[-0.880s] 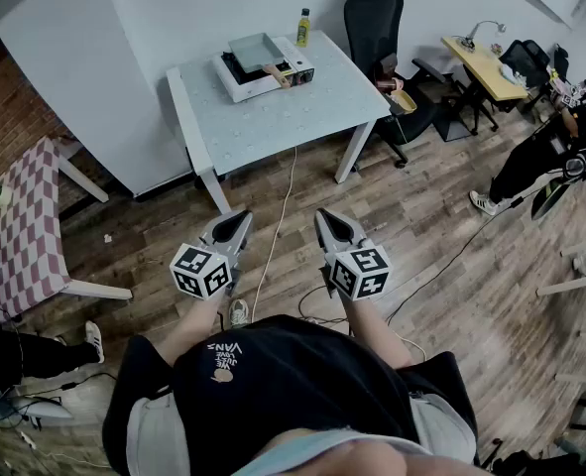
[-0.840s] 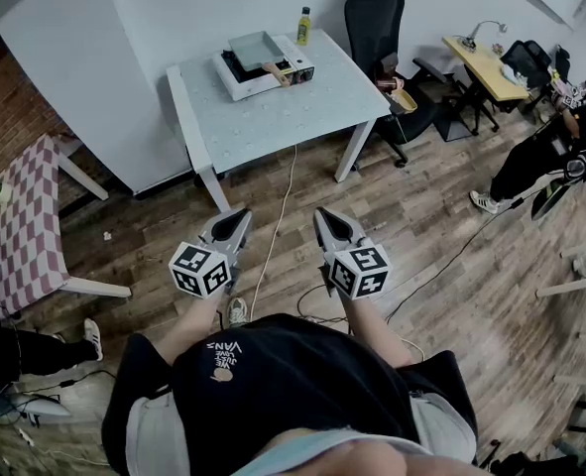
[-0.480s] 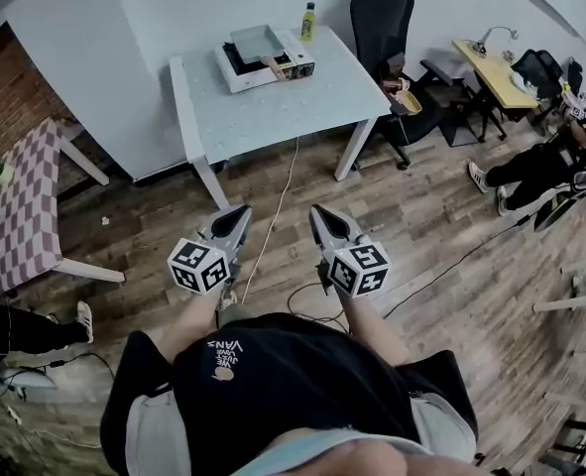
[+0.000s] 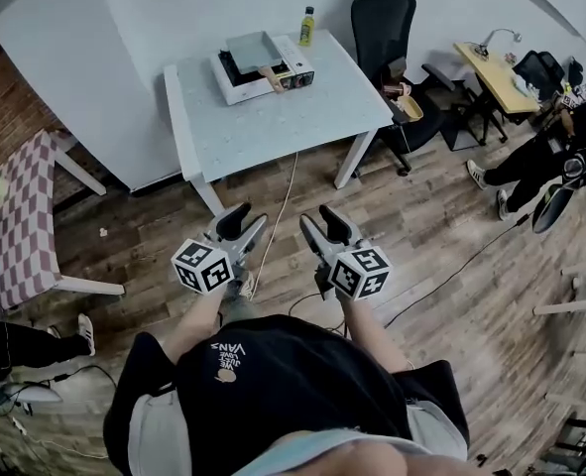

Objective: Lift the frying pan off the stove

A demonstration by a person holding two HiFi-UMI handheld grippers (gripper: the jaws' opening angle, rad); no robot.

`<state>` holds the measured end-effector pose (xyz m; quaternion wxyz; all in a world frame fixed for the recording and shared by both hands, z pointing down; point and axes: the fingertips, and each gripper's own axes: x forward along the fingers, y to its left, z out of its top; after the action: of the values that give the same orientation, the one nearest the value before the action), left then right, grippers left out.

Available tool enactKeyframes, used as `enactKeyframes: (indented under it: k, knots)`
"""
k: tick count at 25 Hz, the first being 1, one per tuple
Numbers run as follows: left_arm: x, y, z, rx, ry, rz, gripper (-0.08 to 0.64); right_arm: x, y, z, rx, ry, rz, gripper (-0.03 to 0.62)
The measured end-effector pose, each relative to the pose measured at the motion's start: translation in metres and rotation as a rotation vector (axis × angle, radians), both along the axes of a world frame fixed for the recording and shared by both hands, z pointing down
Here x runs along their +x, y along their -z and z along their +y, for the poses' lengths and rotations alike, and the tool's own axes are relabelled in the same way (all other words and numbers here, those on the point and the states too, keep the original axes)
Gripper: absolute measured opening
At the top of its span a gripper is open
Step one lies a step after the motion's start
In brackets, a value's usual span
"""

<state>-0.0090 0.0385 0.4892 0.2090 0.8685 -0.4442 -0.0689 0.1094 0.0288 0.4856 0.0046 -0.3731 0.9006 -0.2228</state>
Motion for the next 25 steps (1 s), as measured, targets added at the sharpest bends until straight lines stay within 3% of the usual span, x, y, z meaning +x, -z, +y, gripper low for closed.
enactKeyframes:
  k: [6, 17, 25]
  knots:
    - [-0.032, 0.001, -0.063, -0.019, -0.064, 0.043, 0.198, -0.024, 0.000, -0.055, -0.012, -0.083, 0.037, 0.207]
    - [-0.095, -0.001, -0.151, -0.038, -0.208, 0.051, 0.199, -0.086, -0.010, -0.129, -0.040, -0.236, 0.028, 0.207]
    - [-0.096, -0.012, -0.192, -0.071, -0.186, 0.075, 0.199, -0.084, -0.018, -0.173, -0.064, -0.231, 0.049, 0.207]
